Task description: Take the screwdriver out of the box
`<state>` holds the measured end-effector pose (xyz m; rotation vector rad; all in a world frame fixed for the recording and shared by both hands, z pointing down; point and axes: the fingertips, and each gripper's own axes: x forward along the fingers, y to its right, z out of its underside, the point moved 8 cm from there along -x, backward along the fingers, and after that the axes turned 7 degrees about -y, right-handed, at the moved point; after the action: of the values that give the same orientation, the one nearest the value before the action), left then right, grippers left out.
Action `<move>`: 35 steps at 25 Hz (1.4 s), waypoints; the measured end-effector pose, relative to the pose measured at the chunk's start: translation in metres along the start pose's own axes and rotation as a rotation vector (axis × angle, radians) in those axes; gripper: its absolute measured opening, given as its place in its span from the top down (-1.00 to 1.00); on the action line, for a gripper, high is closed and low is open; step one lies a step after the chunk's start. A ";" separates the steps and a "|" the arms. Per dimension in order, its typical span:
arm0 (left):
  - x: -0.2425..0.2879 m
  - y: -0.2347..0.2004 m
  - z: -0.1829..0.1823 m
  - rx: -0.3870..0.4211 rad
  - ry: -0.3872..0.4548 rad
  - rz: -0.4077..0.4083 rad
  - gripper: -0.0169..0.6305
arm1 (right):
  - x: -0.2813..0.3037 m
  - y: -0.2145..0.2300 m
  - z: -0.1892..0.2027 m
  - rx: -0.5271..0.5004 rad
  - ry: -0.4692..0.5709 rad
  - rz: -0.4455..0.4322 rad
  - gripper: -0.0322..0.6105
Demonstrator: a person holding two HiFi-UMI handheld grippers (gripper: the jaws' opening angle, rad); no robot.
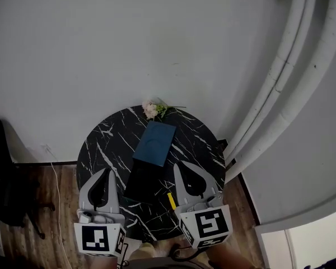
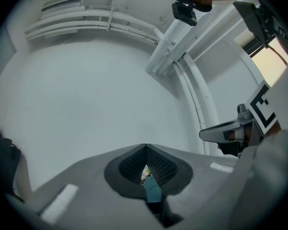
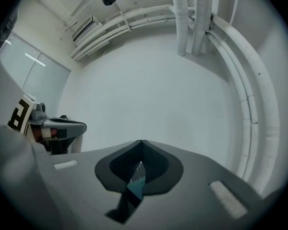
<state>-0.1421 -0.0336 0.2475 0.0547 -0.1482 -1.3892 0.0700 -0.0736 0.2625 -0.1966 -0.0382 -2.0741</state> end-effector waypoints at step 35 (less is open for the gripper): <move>0.011 -0.005 0.004 -0.025 -0.004 0.033 0.95 | 0.006 0.001 0.004 0.011 -0.009 0.012 0.82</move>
<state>-0.1454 -0.0455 0.2519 0.0285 -0.1344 -1.3580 0.0681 -0.0786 0.2670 -0.1990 -0.0533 -2.0611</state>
